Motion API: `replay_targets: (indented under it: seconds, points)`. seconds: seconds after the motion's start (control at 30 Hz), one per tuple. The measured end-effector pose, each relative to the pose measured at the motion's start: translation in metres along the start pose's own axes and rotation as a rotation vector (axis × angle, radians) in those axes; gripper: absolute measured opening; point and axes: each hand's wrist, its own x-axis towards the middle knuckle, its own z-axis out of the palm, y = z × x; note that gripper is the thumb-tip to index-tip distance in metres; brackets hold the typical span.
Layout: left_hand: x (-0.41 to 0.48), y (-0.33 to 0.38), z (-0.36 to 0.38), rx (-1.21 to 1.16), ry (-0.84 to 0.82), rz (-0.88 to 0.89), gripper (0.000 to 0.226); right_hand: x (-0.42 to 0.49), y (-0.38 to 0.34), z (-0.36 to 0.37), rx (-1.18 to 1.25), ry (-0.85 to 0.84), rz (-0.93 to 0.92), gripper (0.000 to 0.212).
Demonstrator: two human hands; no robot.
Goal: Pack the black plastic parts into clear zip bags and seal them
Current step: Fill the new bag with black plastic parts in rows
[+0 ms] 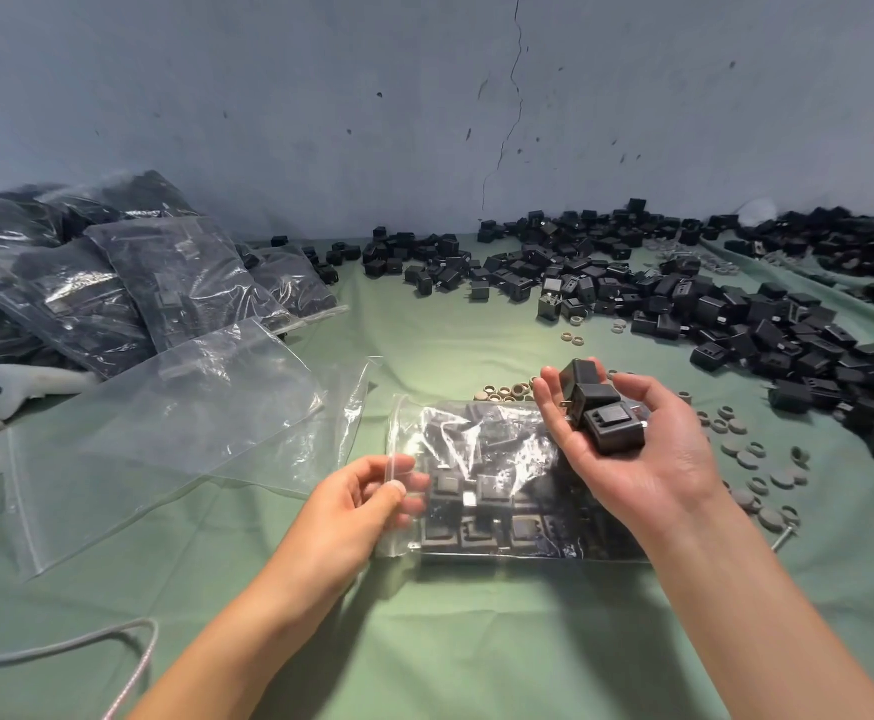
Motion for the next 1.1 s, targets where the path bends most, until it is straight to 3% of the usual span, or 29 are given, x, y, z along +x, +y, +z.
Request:
replay_targets:
  seconds: [0.17, 0.33, 0.4, 0.5, 0.57, 0.67, 0.8, 0.97, 1.1]
  points:
    - [0.002, 0.004, 0.006, -0.219, -0.069, -0.089, 0.018, 0.001, 0.003, 0.0, -0.012, -0.018, 0.002, 0.051]
    - [0.004, 0.011, 0.004, -0.168, -0.142, -0.138, 0.021, 0.002, 0.003, -0.003, -0.061, 0.005, 0.034, 0.054]
    - [0.005, 0.013, 0.003, -0.122, -0.061, -0.103, 0.021, 0.002, 0.004, -0.003, -0.112, 0.007, 0.057, 0.054]
    - [0.008, 0.01, -0.008, 0.235, 0.283, 0.14, 0.029, 0.001, 0.009, 0.0, -0.357, -0.04, 0.064, 0.043]
    - [0.004, 0.013, -0.012, 0.321, 0.357, 0.318, 0.024, 0.001, 0.016, 0.002, -0.65, -0.097, -0.001, 0.031]
    - [-0.004, 0.022, -0.005, 0.108, 0.175, 0.375, 0.016, -0.003, 0.028, 0.001, -1.162, -0.215, -0.139, 0.031]
    - [-0.009, 0.028, 0.009, -0.104, -0.068, 0.256, 0.032, -0.007, 0.048, -0.01, -1.625, -0.429, -0.357, 0.034]
    - [-0.008, 0.028, 0.009, -0.144, -0.08, 0.11, 0.042, -0.008, 0.047, -0.014, -1.794, -0.647, -0.372, 0.044]
    - [-0.005, 0.028, 0.0, -0.152, -0.03, 0.05, 0.016, -0.004, 0.044, -0.018, -1.882, -0.591, -0.399, 0.049]
